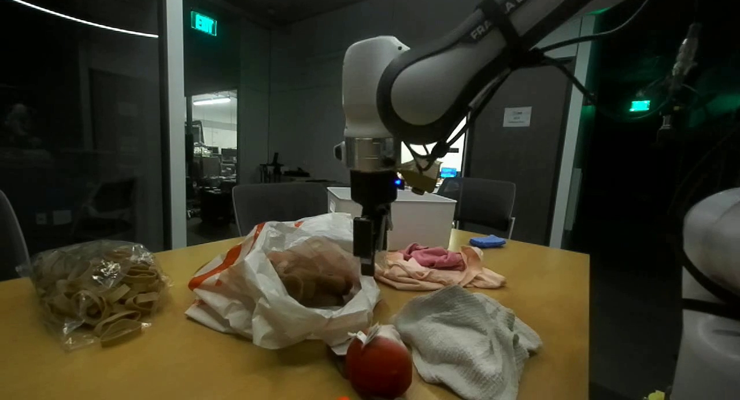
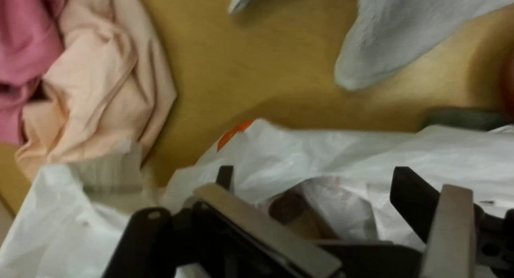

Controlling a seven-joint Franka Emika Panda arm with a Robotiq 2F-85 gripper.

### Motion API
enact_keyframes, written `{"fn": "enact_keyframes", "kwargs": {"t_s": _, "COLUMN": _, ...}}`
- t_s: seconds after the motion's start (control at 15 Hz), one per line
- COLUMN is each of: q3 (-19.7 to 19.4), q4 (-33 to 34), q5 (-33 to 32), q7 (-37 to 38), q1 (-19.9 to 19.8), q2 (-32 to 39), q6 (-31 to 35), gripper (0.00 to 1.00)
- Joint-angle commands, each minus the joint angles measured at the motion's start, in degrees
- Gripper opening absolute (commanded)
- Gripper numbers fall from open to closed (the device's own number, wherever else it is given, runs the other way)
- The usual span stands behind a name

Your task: Put the brown plush toy and towel in the plastic

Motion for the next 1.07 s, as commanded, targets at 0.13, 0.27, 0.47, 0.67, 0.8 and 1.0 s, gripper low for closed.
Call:
{"fn": "enact_keyframes", "kwargs": {"t_s": 0.13, "q3": -5.01, "q4": -9.23, "q5": 14.7, "q7": -8.93, "q1": -0.61, "q2": -18.34, "q6": -14.63, "gripper": 1.0}}
{"fn": "enact_keyframes", "kwargs": {"t_s": 0.27, "q3": -5.77, "q4": -11.61, "q5": 14.56, "q7": -10.26, "q1": -0.99, "q2": -23.91, "q6": -19.63, "gripper": 1.0}}
{"fn": "enact_keyframes", "kwargs": {"t_s": 0.47, "q3": -5.34, "q4": -10.09, "q5": 13.64, "q7": -9.14, "q1": -1.15, "q2": -21.01, "q6": -19.17, "gripper": 1.0}}
{"fn": "enact_keyframes", "kwargs": {"t_s": 0.67, "q3": -5.86, "q4": -11.91, "q5": 14.35, "q7": -9.76, "q1": -0.82, "q2": -23.2, "q6": -19.46, "gripper": 1.0}}
{"fn": "enact_keyframes", "kwargs": {"t_s": 0.8, "q3": -6.74, "q4": -14.43, "q5": 15.29, "q7": -11.3, "q1": -0.33, "q2": -24.48, "q6": -19.16, "gripper": 1.0}}
{"fn": "enact_keyframes", "kwargs": {"t_s": 1.0, "q3": -7.72, "q4": -14.5, "q5": 17.14, "q7": -15.16, "q1": 0.67, "q2": -23.79, "q6": -18.93, "gripper": 1.0}}
